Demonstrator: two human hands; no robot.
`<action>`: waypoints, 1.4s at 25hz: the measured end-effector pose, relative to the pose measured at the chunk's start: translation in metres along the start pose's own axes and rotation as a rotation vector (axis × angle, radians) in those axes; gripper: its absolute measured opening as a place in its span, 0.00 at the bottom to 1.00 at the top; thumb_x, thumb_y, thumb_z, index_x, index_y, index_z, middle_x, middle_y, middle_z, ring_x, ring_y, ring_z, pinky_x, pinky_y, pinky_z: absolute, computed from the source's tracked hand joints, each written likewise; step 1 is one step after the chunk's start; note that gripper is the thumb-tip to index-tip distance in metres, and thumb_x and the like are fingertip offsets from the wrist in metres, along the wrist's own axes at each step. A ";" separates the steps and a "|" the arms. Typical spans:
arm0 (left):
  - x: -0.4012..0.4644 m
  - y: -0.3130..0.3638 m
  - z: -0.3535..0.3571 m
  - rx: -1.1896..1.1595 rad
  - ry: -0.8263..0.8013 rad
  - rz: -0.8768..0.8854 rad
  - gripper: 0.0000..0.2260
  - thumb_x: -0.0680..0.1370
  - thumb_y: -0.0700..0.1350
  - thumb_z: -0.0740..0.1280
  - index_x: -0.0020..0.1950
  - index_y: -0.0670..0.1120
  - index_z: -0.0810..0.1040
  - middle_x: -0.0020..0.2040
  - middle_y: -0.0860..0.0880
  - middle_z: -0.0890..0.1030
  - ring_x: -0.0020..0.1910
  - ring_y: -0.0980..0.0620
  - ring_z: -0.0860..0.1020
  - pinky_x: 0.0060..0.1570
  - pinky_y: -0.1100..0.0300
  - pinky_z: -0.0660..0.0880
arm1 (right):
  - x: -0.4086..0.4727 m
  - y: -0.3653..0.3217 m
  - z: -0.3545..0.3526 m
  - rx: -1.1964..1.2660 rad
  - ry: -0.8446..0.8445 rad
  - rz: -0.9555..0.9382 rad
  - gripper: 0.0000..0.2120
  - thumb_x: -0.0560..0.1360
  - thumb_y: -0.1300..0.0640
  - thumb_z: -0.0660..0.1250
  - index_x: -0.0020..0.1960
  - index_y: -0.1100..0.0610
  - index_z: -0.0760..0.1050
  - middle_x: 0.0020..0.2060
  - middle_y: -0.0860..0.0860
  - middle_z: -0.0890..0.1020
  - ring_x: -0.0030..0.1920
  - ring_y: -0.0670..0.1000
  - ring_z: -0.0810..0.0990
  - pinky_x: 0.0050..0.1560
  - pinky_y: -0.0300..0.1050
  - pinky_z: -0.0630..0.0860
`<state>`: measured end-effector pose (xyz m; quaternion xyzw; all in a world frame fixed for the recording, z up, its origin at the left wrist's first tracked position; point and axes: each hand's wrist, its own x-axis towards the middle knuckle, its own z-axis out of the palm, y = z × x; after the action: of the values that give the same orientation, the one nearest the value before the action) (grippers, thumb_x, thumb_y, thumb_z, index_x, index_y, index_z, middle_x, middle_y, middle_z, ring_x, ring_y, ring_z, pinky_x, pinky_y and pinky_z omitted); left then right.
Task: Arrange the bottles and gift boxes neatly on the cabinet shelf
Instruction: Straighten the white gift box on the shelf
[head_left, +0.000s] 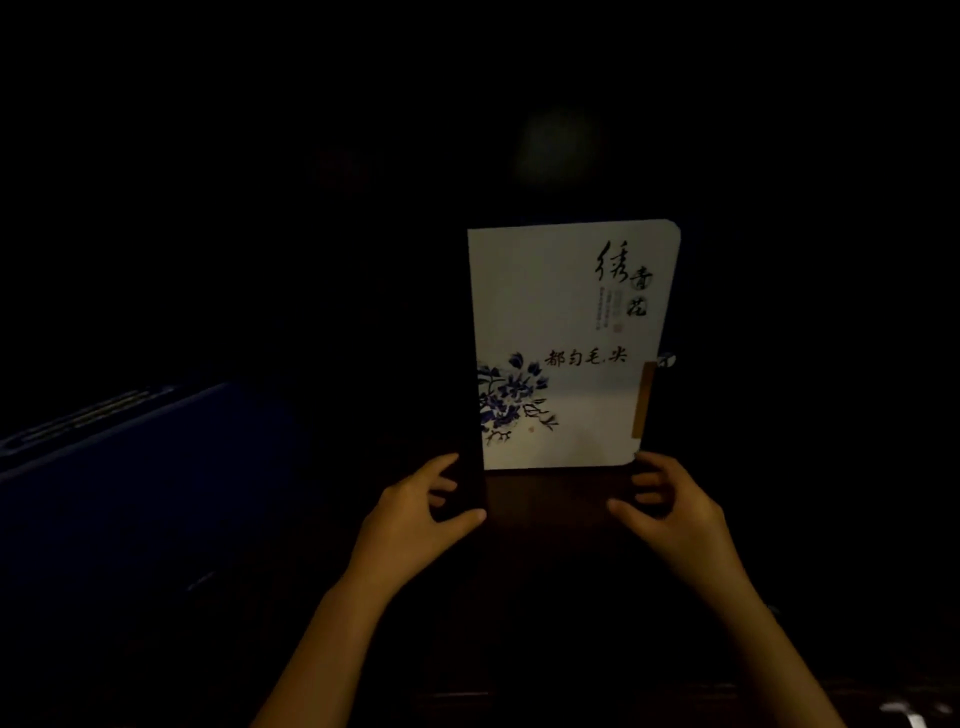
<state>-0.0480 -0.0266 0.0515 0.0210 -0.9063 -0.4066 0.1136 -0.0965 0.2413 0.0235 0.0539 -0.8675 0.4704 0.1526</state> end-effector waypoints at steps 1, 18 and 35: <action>0.015 -0.001 -0.002 -0.022 0.003 -0.010 0.35 0.66 0.54 0.75 0.70 0.54 0.66 0.54 0.54 0.77 0.51 0.57 0.76 0.52 0.62 0.74 | 0.013 -0.002 0.000 -0.014 0.044 0.018 0.32 0.64 0.53 0.75 0.65 0.52 0.66 0.52 0.51 0.77 0.46 0.47 0.76 0.45 0.39 0.72; 0.193 0.048 0.037 -0.257 0.258 -0.042 0.29 0.70 0.44 0.74 0.68 0.44 0.68 0.64 0.42 0.75 0.62 0.43 0.74 0.57 0.58 0.69 | 0.194 0.012 -0.023 0.256 0.196 0.116 0.39 0.66 0.56 0.74 0.71 0.51 0.57 0.68 0.56 0.70 0.67 0.57 0.68 0.62 0.52 0.70; 0.117 0.052 0.015 -0.252 0.289 -0.033 0.23 0.69 0.39 0.73 0.63 0.40 0.73 0.60 0.39 0.79 0.56 0.44 0.78 0.55 0.56 0.72 | 0.130 0.000 -0.040 0.300 0.268 0.091 0.34 0.66 0.60 0.74 0.68 0.54 0.64 0.65 0.57 0.72 0.62 0.57 0.72 0.55 0.50 0.73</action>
<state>-0.1626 0.0033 0.1025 0.0795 -0.8220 -0.5114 0.2376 -0.2109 0.2808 0.0843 -0.0265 -0.7613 0.6035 0.2355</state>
